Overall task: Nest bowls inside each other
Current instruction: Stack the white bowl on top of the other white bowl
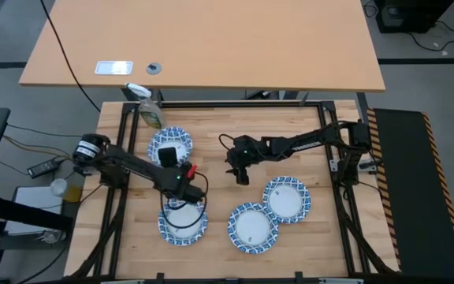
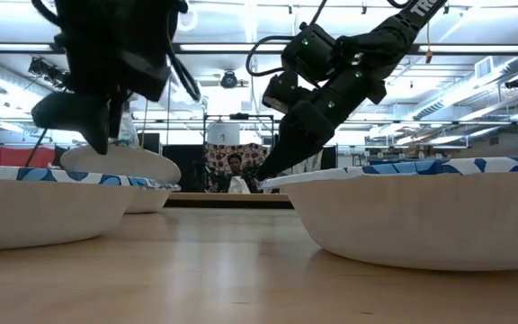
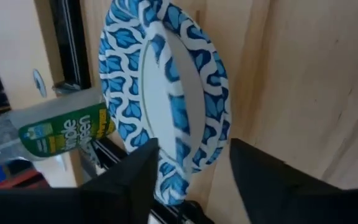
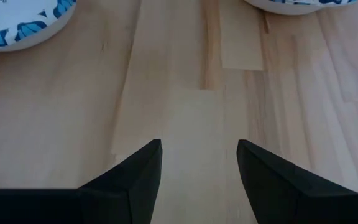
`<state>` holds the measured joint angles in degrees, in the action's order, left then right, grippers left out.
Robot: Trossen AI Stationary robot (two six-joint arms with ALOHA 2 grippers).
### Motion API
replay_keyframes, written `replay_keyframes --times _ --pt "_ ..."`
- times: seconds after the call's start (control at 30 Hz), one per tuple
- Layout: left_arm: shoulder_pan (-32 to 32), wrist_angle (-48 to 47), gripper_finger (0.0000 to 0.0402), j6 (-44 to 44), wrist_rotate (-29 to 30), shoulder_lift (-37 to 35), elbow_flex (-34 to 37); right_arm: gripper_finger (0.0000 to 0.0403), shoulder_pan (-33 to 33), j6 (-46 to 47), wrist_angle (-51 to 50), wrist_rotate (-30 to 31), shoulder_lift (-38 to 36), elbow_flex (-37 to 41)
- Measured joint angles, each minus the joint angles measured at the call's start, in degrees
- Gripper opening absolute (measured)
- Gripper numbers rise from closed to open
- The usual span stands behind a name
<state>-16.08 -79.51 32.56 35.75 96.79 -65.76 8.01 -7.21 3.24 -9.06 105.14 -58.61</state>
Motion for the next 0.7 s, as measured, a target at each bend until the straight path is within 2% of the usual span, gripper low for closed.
replay_keyframes --times 0.13,0.23,0.37,0.47,0.7 --pt "0.2 1.0 0.0254 -0.6 -4.0 -3.2 -2.6 0.0217 -0.1 0.0 -0.3 -0.1 0.0 0.0" --pt "0.2 1.3 0.0261 -0.7 -4.6 -7.8 -3.2 0.0217 0.0 -0.1 -0.3 -1.7 0.0 0.0" --pt "2.9 4.4 0.025 -0.7 -4.8 -15.3 -2.8 0.0217 0.0 0.0 -0.1 -3.0 0.0 0.0" --pt "6.9 8.5 0.0234 -2.4 -7.9 -18.7 0.3 0.0217 0.0 0.0 0.1 -3.0 0.0 0.0" --pt "12.3 19.9 0.0207 -7.1 -15.5 -18.8 12.1 0.0217 0.0 0.0 -0.3 -2.9 0.0 0.0"
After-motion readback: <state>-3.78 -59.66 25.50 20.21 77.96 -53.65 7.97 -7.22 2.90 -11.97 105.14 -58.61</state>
